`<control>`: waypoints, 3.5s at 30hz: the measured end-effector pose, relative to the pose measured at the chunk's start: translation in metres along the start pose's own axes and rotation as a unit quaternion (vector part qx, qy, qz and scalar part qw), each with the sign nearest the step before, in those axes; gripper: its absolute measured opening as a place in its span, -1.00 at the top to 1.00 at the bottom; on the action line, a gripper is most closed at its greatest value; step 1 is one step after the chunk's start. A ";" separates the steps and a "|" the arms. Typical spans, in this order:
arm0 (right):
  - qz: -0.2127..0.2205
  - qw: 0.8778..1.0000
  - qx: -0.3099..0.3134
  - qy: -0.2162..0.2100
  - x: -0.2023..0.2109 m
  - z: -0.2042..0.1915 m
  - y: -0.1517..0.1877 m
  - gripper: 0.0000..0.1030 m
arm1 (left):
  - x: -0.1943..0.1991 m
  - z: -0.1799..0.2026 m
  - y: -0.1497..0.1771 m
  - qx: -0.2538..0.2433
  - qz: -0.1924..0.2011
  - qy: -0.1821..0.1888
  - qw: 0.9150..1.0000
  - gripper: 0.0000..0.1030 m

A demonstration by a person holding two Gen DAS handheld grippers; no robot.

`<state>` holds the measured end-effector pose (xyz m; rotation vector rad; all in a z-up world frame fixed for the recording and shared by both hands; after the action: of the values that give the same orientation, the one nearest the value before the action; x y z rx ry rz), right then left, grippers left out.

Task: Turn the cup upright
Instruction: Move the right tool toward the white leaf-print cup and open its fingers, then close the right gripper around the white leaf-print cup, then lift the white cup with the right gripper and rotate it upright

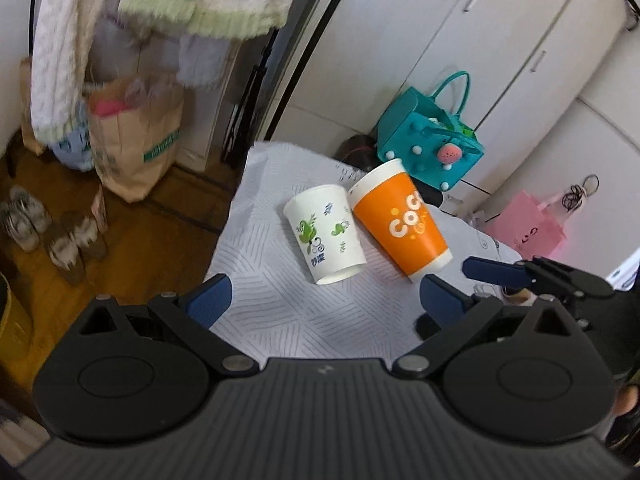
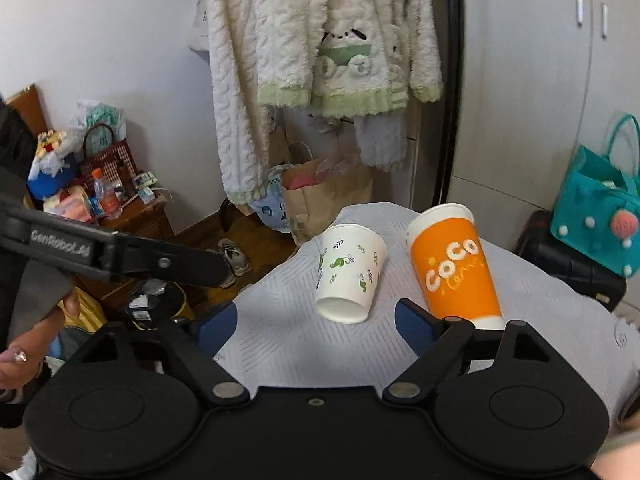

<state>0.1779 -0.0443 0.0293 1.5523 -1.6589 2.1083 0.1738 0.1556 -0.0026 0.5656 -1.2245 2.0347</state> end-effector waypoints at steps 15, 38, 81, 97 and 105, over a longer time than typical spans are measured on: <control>-0.041 0.999 0.002 -0.003 -0.082 0.021 -0.019 -0.57 | -0.066 -0.016 -0.020 0.048 -0.011 0.028 0.998 -0.72; -0.079 0.997 -0.008 0.008 -0.109 0.029 -0.016 -0.22 | -0.118 -0.018 -0.011 0.138 -0.061 0.067 0.986 0.01; -0.128 0.987 -0.066 0.066 0.050 0.045 0.087 -0.22 | -0.068 0.123 0.094 0.044 -0.172 0.144 0.974 0.01; -0.144 0.979 -0.127 0.072 0.051 0.091 0.127 -0.22 | -0.118 0.162 0.107 0.009 -0.219 0.138 0.966 0.01; -0.142 0.977 -0.147 0.058 0.050 0.106 0.139 -0.22 | -0.126 0.170 0.112 0.000 -0.223 0.128 0.966 0.01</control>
<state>0.1444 -0.2085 -0.0412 1.4436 -1.5226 1.6905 0.1781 -0.0725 -0.0740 0.5054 -0.8531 1.6640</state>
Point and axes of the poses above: each gripper's, at about its wrist camera, not at the fingertips, and x roughly against the way its jaws point, z to its right, y to its underside, the point moved 1 cm from there along -x, roughly the way its jaws point, and after that the axes turned 3 degrees about -z, right-handed, at the moved point
